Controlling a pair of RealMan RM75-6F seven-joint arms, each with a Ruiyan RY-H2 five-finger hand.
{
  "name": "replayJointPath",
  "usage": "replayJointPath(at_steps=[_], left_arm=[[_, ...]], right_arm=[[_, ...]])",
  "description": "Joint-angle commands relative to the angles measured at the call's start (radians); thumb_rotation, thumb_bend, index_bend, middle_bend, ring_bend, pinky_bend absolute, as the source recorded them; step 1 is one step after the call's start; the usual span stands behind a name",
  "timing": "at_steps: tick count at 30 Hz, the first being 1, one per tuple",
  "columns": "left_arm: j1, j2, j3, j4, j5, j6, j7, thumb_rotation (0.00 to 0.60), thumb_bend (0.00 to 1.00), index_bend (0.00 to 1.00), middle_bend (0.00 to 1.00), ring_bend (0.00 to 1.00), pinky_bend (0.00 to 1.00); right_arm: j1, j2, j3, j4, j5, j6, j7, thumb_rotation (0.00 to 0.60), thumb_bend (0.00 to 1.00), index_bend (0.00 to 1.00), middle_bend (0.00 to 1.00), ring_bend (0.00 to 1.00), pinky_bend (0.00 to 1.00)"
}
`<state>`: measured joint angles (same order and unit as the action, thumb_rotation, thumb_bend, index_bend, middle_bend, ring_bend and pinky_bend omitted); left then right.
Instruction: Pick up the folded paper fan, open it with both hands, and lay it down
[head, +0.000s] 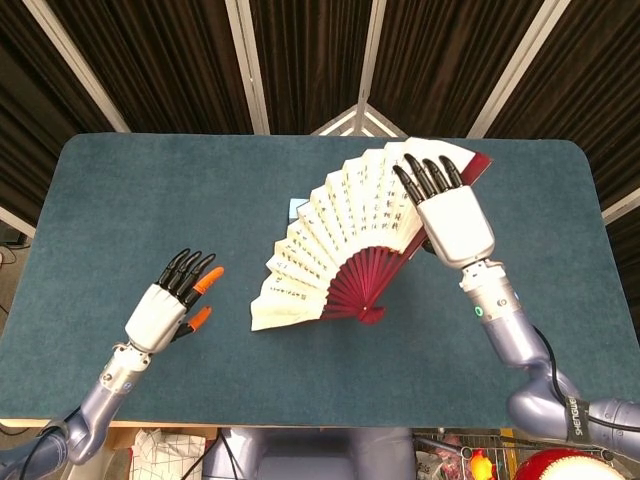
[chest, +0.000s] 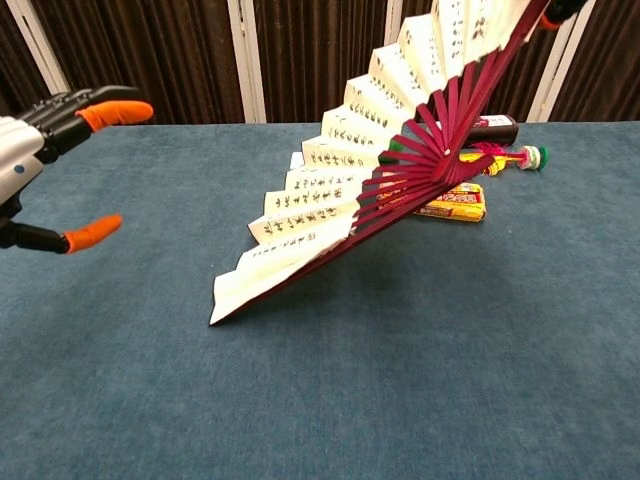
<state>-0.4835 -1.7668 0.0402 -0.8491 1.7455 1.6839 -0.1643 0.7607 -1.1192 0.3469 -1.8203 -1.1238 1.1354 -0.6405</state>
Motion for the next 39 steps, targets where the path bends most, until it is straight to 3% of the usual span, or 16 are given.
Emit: replayJointPath(at_steps=[1,5,15,25,35,39], left_arm=[[0.024,0.004,0.021,-0.001,0.005,0.0,-0.002,0.6,0.48,0.11,0.0,0.0,0.05],[0.059,-0.004,0.041,0.012,0.006,0.011,-0.027,0.6,0.48,0.11,0.0,0.0,0.05],[0.087,-0.044,0.058,0.079,0.01,-0.008,-0.068,0.6,0.48,0.11,0.0,0.0,0.04],[0.087,-0.044,0.053,0.081,0.015,-0.012,-0.074,0.6,0.48,0.11,0.0,0.0,0.04],[0.09,-0.04,0.045,0.072,0.016,-0.012,-0.076,0.6,0.48,0.11,0.0,0.0,0.04],[0.091,-0.04,0.045,0.07,0.02,-0.011,-0.073,0.6,0.48,0.11,0.0,0.0,0.04]], right_arm=[[0.026,0.033,0.023,-0.02,0.035,-0.001,-0.049,0.6,0.32,0.08,0.08,0.13,0.12],[0.038,0.055,0.06,-0.052,0.076,0.009,-0.027,0.6,0.32,0.08,0.08,0.14,0.12],[0.053,0.078,0.184,-0.12,0.3,-0.002,0.187,0.6,0.32,0.08,0.08,0.16,0.14],[0.037,0.007,0.282,-0.111,0.372,0.092,0.434,0.6,0.32,0.08,0.08,0.17,0.14],[0.013,0.0,0.252,-0.083,0.285,0.121,0.486,0.6,0.32,0.08,0.06,0.16,0.14],[0.026,0.006,0.188,-0.071,0.22,0.121,0.385,0.6,0.32,0.08,0.05,0.13,0.14]])
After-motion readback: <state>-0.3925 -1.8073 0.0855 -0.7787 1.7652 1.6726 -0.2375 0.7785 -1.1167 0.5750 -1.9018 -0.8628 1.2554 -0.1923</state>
